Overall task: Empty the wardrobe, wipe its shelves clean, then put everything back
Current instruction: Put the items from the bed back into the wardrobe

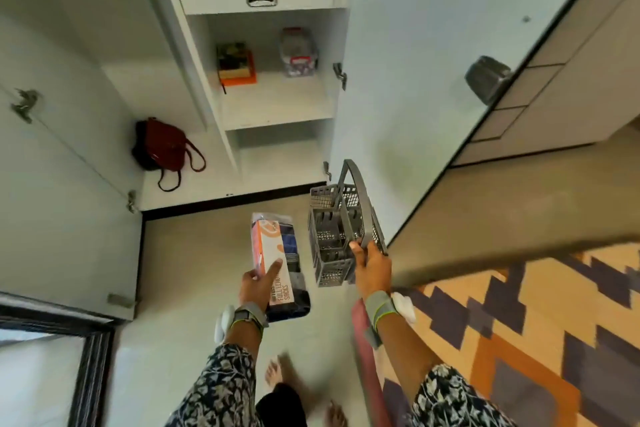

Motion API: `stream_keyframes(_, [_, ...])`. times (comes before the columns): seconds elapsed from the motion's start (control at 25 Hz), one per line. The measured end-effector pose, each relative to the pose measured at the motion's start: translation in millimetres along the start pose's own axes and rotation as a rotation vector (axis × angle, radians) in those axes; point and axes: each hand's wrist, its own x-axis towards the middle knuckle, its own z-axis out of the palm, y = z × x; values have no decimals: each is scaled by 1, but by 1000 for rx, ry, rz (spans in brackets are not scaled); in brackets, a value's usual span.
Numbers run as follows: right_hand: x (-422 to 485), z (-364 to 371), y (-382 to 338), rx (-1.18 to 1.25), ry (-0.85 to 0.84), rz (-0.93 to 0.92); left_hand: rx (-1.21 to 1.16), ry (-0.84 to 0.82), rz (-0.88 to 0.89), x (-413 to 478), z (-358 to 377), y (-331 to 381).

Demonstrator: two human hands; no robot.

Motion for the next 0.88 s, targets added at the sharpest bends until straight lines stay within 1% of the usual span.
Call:
stream_keyframes(0.16, [71, 52, -40, -30, -61, -4, -106, -2, -44, 78, -8, 49])
stream_keyframes(0.32, [124, 91, -70, -39, -87, 45, -88, -27, -78, 142, -14, 96])
stream_keyframes(0.44, [170, 128, -97, -17, -78, 86, -68, -58, -79, 187, -20, 150])
stream_keyframes(0.52, [202, 158, -104, -1, -73, 104, -45, -59, -70, 224, -20, 178])
stream_keyframes(0.6, [217, 171, -107, 13, -65, 135, -40, -69, -60, 239, -15, 194])
stream_keyframes(0.72, [244, 193, -109, 60, -60, 139, -54, -61, -63, 275, -2, 210])
stream_keyframes(0.88, [310, 238, -89, 35, -77, 125, -93, -56, -77, 349, 27, 223])
